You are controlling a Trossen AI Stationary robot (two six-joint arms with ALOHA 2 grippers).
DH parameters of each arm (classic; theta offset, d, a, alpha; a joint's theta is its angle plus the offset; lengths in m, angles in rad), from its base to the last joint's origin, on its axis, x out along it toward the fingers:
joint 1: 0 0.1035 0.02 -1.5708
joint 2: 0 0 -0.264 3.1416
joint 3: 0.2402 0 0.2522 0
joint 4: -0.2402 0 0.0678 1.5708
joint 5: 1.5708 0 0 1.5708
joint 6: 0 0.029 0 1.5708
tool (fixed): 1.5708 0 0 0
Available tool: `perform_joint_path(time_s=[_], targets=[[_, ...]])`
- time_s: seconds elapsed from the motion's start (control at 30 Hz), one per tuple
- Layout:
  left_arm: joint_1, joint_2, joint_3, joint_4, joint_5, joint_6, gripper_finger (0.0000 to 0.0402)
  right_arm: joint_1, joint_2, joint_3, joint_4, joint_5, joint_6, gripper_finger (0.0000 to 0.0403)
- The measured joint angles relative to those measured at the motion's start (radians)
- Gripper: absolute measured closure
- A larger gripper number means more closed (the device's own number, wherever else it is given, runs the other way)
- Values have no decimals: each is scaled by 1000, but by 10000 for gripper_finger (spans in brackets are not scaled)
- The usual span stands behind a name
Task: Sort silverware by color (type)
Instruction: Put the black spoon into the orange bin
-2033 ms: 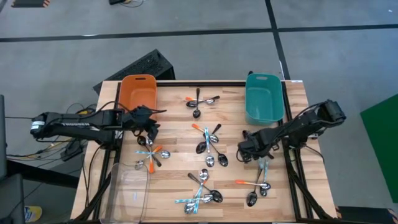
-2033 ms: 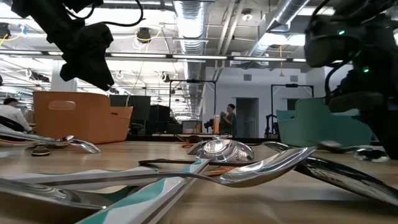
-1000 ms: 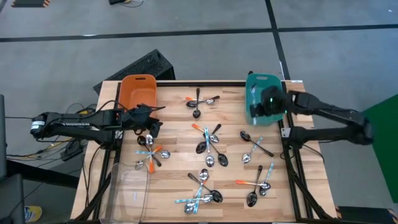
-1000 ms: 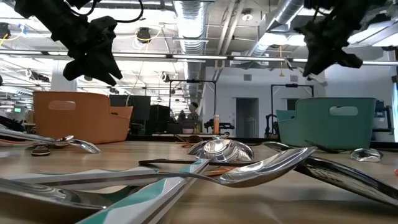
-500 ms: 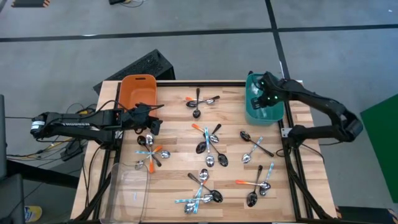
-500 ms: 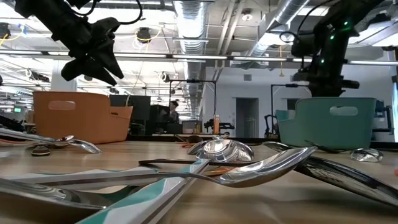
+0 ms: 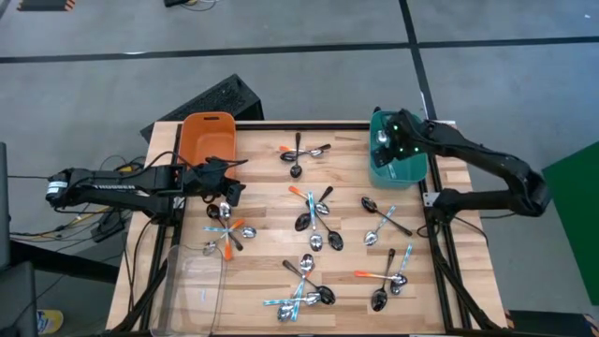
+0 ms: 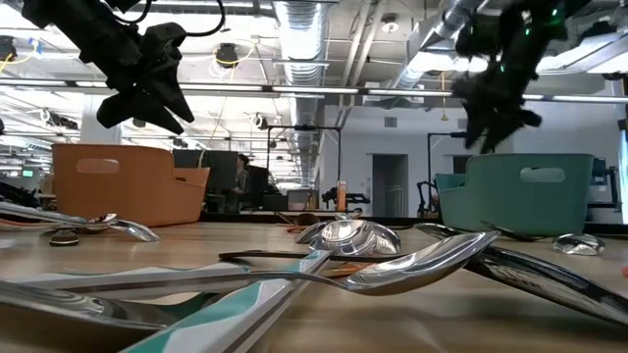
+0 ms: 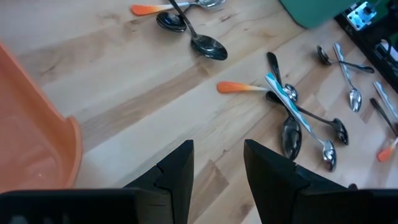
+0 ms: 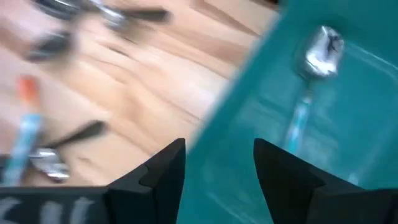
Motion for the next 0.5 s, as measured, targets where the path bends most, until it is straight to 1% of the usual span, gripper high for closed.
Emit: perform_joint_path(time_s=[0.1,0.2,0.27,0.4,0.5], targets=[[0,0,0,1,-8,2,274,90,-32,12,52,0,78,197],[0,0,0,9,-14,2,274,189,-34,13,103,20,177,202],[0,0,0,19,-16,2,274,255,-19,13,116,49,246,205],[-8,0,0,24,-17,2,274,387,35,13,116,99,333,210],[-28,0,0,28,-15,9,274,477,74,12,125,111,390,213]])
